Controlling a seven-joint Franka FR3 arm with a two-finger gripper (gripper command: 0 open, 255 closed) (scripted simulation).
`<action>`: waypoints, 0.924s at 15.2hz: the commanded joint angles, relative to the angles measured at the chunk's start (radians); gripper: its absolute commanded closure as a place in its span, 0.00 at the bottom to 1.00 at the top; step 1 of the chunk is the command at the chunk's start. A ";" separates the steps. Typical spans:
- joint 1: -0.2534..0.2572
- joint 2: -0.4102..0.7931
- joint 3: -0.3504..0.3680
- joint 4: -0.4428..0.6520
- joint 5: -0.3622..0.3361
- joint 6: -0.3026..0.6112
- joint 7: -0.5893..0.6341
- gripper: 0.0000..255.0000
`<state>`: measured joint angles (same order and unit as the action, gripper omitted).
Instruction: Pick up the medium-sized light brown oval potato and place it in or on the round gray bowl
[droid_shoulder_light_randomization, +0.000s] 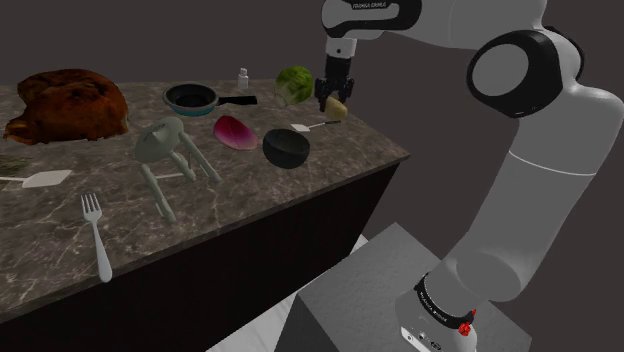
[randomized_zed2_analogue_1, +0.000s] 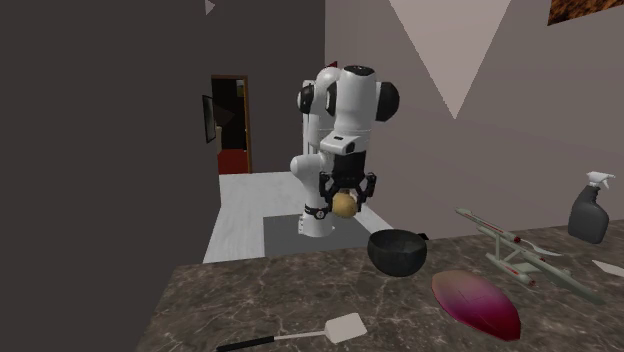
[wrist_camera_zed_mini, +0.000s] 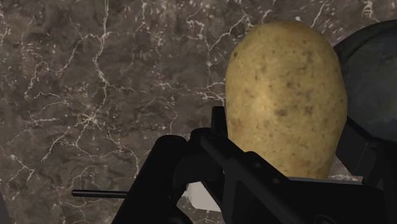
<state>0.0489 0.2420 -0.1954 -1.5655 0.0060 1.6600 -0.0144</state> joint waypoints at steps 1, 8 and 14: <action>0.026 0.005 0.017 0.013 0.003 -0.008 0.044 1.00; 0.116 0.050 0.074 0.079 0.016 -0.031 0.190 1.00; 0.148 0.078 0.094 0.067 0.021 0.009 0.240 1.00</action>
<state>0.1955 0.3175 -0.1026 -1.4910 0.0266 1.6581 0.2231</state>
